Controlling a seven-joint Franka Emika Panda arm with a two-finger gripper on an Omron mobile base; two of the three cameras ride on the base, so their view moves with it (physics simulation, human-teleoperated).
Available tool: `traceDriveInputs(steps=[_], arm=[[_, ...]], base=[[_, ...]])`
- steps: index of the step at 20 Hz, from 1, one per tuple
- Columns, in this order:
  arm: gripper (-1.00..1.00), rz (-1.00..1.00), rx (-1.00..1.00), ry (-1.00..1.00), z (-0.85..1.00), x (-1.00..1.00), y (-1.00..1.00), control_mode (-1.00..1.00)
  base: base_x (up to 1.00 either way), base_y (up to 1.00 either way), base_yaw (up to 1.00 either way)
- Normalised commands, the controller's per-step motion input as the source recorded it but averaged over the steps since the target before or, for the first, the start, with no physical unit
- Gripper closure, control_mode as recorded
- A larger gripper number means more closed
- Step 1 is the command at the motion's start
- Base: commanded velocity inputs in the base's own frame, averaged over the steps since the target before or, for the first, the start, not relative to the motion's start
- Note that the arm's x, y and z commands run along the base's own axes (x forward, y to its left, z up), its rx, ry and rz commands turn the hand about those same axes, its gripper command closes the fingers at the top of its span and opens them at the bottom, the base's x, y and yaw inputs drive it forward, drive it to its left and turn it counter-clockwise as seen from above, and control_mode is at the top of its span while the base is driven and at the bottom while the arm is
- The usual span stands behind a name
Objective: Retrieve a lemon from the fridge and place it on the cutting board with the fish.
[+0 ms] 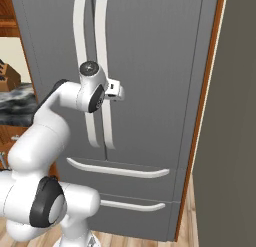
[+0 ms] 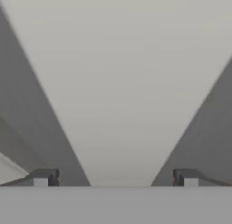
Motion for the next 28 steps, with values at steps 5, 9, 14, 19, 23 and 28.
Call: traceDriveInputs(steps=[5,9,14,19,23,28], arm=[[-1.0,0.01,0.0,-0.05,0.0,0.36,-0.07,-1.0],[-1.0,0.0,0.0,-0.03,0.0,0.31,-0.11,-1.0],[-1.0,0.0,0.0,-0.04,0.0,0.23,-0.05,-1.0],[1.0,0.01,0.0,-0.04,0.0,0.15,-0.08,-1.0],[1.0,-0.04,0.0,-0.04,0.01,-0.16,-0.08,-1.0],[1.0,-0.08,0.0,-0.03,0.11,-0.8,-0.22,-1.0]], base=[[0.0,0.0,0.0],[0.0,0.0,0.0],[0.0,0.0,0.0],[0.0,0.0,0.0],[0.0,0.0,0.0],[0.0,0.0,0.0]])
